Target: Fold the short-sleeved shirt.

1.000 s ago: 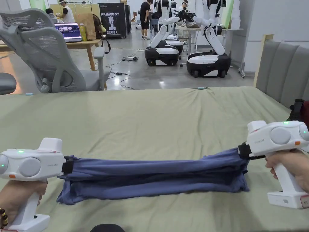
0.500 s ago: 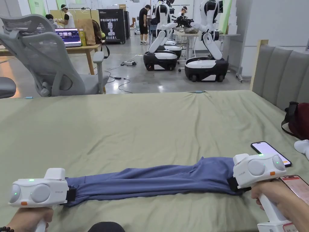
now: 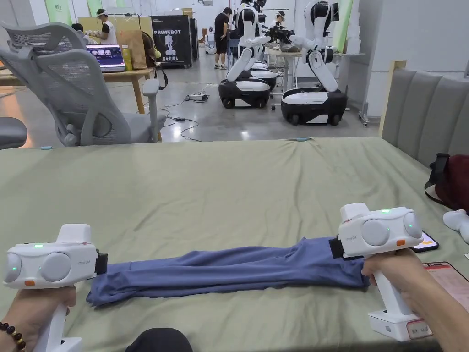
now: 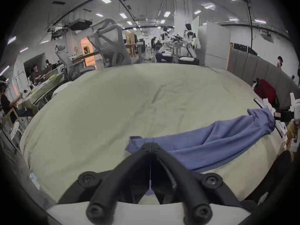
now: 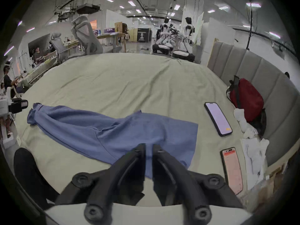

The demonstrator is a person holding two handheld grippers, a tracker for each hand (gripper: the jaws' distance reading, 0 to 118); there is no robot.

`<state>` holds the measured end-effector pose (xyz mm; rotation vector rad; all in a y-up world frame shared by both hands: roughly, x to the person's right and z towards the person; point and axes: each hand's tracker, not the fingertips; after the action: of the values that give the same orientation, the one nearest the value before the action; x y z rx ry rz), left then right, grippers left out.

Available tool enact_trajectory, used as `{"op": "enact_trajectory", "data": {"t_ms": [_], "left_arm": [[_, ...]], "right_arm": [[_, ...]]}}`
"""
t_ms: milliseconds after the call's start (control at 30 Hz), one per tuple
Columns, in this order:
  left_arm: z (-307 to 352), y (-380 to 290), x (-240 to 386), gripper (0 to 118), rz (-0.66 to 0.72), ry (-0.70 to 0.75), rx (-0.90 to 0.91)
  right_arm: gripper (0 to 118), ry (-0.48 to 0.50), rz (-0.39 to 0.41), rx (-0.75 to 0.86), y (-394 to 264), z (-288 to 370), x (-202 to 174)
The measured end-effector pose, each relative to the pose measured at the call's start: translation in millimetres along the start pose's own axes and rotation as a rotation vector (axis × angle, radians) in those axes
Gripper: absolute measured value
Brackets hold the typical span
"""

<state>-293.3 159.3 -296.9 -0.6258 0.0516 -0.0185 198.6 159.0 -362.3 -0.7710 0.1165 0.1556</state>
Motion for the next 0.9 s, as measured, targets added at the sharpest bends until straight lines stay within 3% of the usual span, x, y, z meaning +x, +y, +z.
{"op": "enact_trajectory", "data": {"t_ms": [67, 300, 333, 433, 467, 600, 767, 833, 867, 900], "left_arm": [[1.8, -0.4, -3.6, 0, 0.028, -0.034, 0.010], [-9.8, -6.1, -10.6, 0, 0.053, -0.016, -0.015], [-14.3, -7.0, -14.0, 17, 0.067, -0.018, -0.022], [-26.9, -9.9, -17.9, 115, 0.079, -0.021, -0.045], [-32.2, -11.6, -18.4, 118, 0.075, -0.016, -0.055], [-45.0, -15.6, -17.2, 108, 0.070, -0.051, -0.068], [-82.4, -26.3, -13.1, 105, 0.076, -0.028, -0.166], [-89.1, -28.5, -7.5, 83, 0.104, -0.073, -0.225], [-89.3, -26.3, -0.2, 82, 0.078, -0.019, -0.200], [-86.4, -23.5, 4.6, 73, 0.024, -0.029, -0.189]], "right_arm": [[1, -0.012, 0.007, 0.013, 1.5, 2.2, -2.3], [0, -0.044, -0.009, 0.043, 0.3, 7.6, -10.3], [0, -0.042, -0.012, 0.046, 0.2, 7.7, -10.4], [0, -0.029, -0.045, 0.053, -0.6, 7.7, -11.1], [0, -0.008, -0.058, 0.051, -0.8, 7.0, -10.5], [0, 0.001, -0.054, 0.051, -3.3, 3.4, -16.6], [0, 0.044, -0.065, 0.034, -7.3, -8.5, -20.9], [0, 0.044, -0.051, 0.026, -9.0, -12.6, -23.1], [0, 0.043, -0.046, 0.021, -10.0, -14.5, -23.6], [0, 0.042, -0.044, 0.016, -10.8, -16.2, -23.9]]}}
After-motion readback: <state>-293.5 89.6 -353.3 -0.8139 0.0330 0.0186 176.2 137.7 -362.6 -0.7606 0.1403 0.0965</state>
